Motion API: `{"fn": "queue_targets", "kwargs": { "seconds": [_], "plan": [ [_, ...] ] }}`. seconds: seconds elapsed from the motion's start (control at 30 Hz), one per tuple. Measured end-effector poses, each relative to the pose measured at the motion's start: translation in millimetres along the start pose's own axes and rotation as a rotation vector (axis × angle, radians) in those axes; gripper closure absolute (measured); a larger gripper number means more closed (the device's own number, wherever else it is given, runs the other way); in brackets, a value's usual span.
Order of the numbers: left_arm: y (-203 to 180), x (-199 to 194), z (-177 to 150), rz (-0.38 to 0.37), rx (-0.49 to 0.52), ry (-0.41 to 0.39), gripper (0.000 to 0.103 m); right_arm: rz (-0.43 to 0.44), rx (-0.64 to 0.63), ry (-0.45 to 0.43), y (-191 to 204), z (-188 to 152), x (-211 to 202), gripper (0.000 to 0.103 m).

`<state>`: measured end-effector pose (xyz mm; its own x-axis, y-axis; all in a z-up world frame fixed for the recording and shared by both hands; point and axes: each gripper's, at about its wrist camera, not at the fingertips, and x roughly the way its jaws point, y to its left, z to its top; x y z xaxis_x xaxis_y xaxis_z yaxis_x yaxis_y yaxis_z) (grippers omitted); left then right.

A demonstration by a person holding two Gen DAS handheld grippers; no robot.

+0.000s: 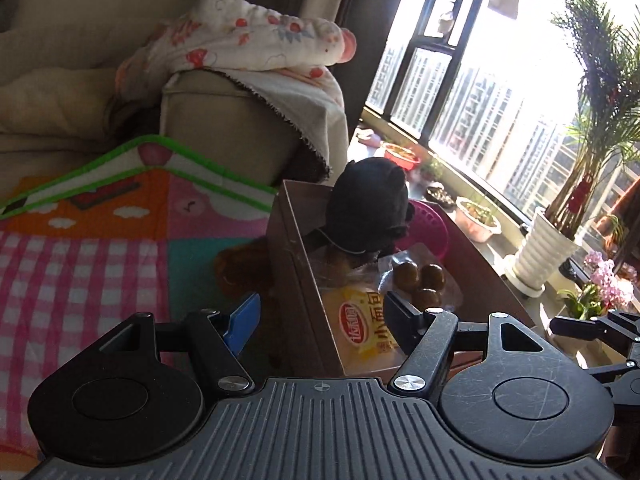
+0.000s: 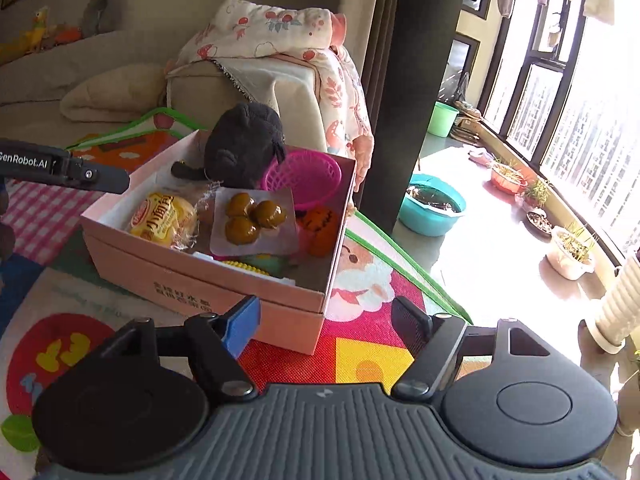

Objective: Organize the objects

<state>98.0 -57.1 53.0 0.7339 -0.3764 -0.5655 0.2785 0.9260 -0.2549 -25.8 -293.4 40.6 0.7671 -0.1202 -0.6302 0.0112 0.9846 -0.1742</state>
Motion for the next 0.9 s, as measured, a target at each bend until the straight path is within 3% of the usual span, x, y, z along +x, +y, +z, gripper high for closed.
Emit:
{"fn": "queue_targets", "kwargs": {
  "seconds": [0.17,0.23,0.4,0.57,0.77,0.83,0.9],
  "plan": [
    [4.1,17.7,-9.7,0.089,0.031,0.055,0.029,0.007,-0.026,0.062,11.6,-8.5,32.8,0.043],
    [16.4,15.3,-10.5,0.082,0.009,0.052,0.018,0.027,-0.032,0.057,20.3,-4.6,38.6,0.044],
    [55.4,7.8,-0.7,0.184,-0.008,-0.017,0.017,0.089,-0.027,0.039,50.7,19.4,54.4,0.043],
    [116.7,14.3,16.3,0.313,-0.069,-0.08,0.001,0.128,-0.074,0.006,99.0,53.1,80.0,0.043],
    [142.5,23.9,26.9,0.28,-0.086,-0.082,0.0,0.097,-0.101,0.004,125.4,73.1,94.0,0.043],
    [138.3,18.2,25.2,0.283,-0.093,-0.104,0.002,0.081,-0.099,0.001,126.2,71.4,88.5,0.035],
    [131.9,1.3,20.3,0.26,-0.108,-0.148,0.002,0.078,-0.092,-0.011,125.3,64.6,77.4,0.013]
  ]
}}
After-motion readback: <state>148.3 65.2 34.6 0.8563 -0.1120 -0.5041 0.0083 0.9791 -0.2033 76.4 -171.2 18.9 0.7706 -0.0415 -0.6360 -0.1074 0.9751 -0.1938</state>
